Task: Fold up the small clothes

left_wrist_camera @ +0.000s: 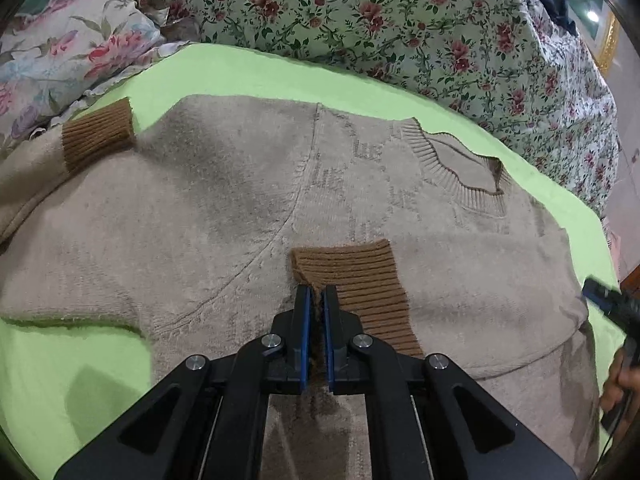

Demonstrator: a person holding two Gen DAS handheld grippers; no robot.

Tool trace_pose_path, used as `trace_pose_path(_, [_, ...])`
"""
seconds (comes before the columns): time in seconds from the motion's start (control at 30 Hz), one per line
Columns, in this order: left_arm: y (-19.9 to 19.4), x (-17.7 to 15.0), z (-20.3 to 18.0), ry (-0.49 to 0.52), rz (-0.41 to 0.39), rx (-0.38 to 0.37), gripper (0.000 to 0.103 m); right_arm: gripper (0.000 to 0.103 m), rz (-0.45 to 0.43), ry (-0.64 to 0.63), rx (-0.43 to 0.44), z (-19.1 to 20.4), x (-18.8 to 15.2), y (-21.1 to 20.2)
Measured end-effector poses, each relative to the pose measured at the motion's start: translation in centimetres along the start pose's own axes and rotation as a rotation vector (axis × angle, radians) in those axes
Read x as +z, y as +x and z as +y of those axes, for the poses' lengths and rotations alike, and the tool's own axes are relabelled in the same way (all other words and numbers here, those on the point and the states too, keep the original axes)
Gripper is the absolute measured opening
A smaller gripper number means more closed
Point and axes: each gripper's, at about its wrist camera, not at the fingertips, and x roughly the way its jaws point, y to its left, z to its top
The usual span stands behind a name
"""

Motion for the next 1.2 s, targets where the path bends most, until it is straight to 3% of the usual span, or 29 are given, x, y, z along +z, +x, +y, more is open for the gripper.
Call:
trace_pose_path(0.1, [-0.8, -0.3, 0.5, 0.006, 0.002, 0.029, 0.008, 0.052, 0.098, 0.03, -0.027, -0.3, -1.7, 1.9])
trace_pose_path(0.2, [-2.5, -0.8, 2.3, -0.004, 0.005, 0.046, 0.009, 0.052, 0.076, 0.082, -0.017, -0.6, -2.0, 0.6])
trace_pose_path(0.23, [-3.3, -0.7, 3.3, -0.011, 0.004, 0.056, 0.019, 0.052, 0.081, 0.082, -0.023, -0.3, -2.1, 0.1])
trace_pose_path(0.27, [-3.8, -0.6, 4.0, -0.016, 0.0, 0.069, 0.035, 0.052, 0.078, 0.078, -0.006, 0.3, -2.2, -0.6])
trace_pose_path(0.33, [-5.1, 0.3, 5.7, -0.014, -0.035, 0.138, 0.058, 0.055, 0.075, 0.065, 0.046, 1.3, -2.7, -1.8])
trace_pose_path(0.47, [-6.2, 2.8, 8.7, 0.012, -0.084, 0.268, 0.082, 0.062, 0.089, 0.037, 0.115, 3.6, -5.2, -3.6])
trace_pose_path(0.63, [-3.4, 6.6, 11.4, 0.096, -0.049, 0.429, 0.084, 0.063, 0.163, 0.064, 0.168, 5.4, -7.8, -2.7])
trace_pose_path(0.8, [0.9, 8.4, 13.9, 0.094, 0.022, 0.503, 0.086, 0.063, 0.203, 0.095, 0.176, 5.9, -10.1, -2.1])
trace_pose_path(0.83, [1.5, 8.4, 14.6, 0.078, 0.027, 0.49, 0.086, 0.063, 0.212, 0.098, 0.175, 6.0, -10.3, -2.0])
trace_pose_path(0.9, [1.6, 8.5, 15.2, 0.055, 0.008, 0.454, 0.064, 0.063, 0.219, 0.101, 0.175, 6.1, -10.5, -2.0])
trace_pose_path(0.93, [1.5, 8.6, 15.5, 0.042, 0.012, 0.422, 0.033, 0.063, 0.216, 0.1, 0.174, 6.2, -10.5, -2.1])
trace_pose_path(0.97, [1.4, 8.7, 15.7, 0.032, 0.02, 0.408, 0.015, 0.063, 0.21, 0.098, 0.173, 6.2, -10.5, -2.2])
trace_pose_path(1.03, [0.5, 8.7, 15.8, 0.013, 0.002, 0.396, 0.007, 0.063, 0.176, 0.092, 0.181, 6.3, -10.4, -2.9])
trace_pose_path(1.2, [-3.1, 8.4, 15.2, -0.038, -0.07, 0.327, 0.005, 0.063, 0.117, 0.079, 0.22, 7.0, -9.7, -4.3])
